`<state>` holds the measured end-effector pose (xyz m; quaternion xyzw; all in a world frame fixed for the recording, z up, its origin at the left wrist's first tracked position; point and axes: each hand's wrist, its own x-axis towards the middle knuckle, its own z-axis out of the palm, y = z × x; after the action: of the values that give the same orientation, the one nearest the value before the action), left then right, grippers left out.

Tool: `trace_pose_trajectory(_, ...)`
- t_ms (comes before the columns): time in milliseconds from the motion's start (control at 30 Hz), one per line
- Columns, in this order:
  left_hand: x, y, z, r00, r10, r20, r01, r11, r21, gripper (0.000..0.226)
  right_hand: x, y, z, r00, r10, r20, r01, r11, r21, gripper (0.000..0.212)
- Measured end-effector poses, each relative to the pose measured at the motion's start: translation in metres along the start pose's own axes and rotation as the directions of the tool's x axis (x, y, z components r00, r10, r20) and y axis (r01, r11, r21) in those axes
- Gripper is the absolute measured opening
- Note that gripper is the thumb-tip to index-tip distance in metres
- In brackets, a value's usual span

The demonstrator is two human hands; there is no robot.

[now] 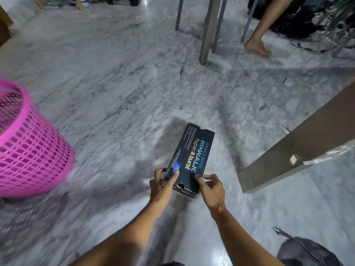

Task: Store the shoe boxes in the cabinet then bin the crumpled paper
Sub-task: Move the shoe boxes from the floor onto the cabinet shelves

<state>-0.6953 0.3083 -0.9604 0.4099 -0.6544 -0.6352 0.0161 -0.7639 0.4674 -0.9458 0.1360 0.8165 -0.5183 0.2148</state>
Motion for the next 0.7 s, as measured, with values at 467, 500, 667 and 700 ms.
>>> trace_pose_trajectory(467,-0.021,0.076,-0.161,0.999,-0.027,-0.037,0.019,0.977,-0.211,0.023,-0.002,-0.151,0.064,0.954,-0.045,0.297,-0.067,0.932,0.357,0.08)
trace_pose_trajectory(500,-0.024,0.087,-0.173,1.0,0.006,-0.027,-0.012,0.976,-0.216,0.02,-0.004,-0.17,0.069,0.948,-0.089,0.307,-0.044,0.915,0.401,0.079)
trace_pose_trajectory(667,-0.055,0.143,-0.245,0.997,0.072,0.002,-0.07,0.969,-0.235,0.017,-0.038,-0.254,0.101,0.885,-0.294,0.361,0.111,0.886,0.45,0.076)
trace_pose_trajectory(700,-0.063,0.152,-0.259,0.997,0.072,0.015,-0.067,0.973,-0.22,0.019,-0.05,-0.268,0.106,0.859,-0.348,0.376,0.157,0.877,0.453,0.07)
